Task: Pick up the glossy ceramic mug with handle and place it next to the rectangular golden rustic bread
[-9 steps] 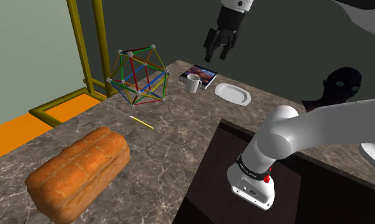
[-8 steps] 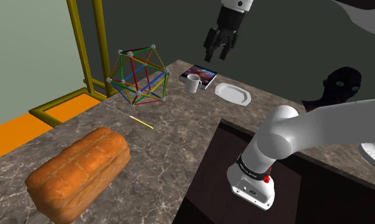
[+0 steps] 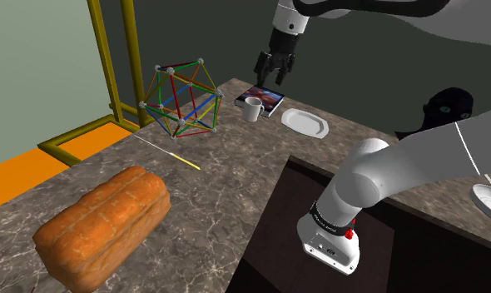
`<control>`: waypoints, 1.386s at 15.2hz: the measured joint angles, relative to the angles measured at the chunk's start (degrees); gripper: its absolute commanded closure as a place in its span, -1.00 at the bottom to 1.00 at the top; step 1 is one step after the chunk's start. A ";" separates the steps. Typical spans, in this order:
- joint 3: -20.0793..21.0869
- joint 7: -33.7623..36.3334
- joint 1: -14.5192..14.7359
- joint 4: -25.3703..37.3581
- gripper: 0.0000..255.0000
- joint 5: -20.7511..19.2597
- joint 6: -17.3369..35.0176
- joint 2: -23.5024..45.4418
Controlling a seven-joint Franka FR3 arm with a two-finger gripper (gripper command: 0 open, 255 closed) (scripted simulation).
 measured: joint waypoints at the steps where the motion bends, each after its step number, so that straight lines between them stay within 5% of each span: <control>1: -0.55 -0.52 -0.30 -0.47 -1.00 -0.43 1.43 0.98; 10: -5.56 -5.12 -2.41 1.38 -1.00 -2.92 14.33 15.53; 21: -10.57 -11.64 -4.74 12.08 -1.00 -0.93 26.54 38.24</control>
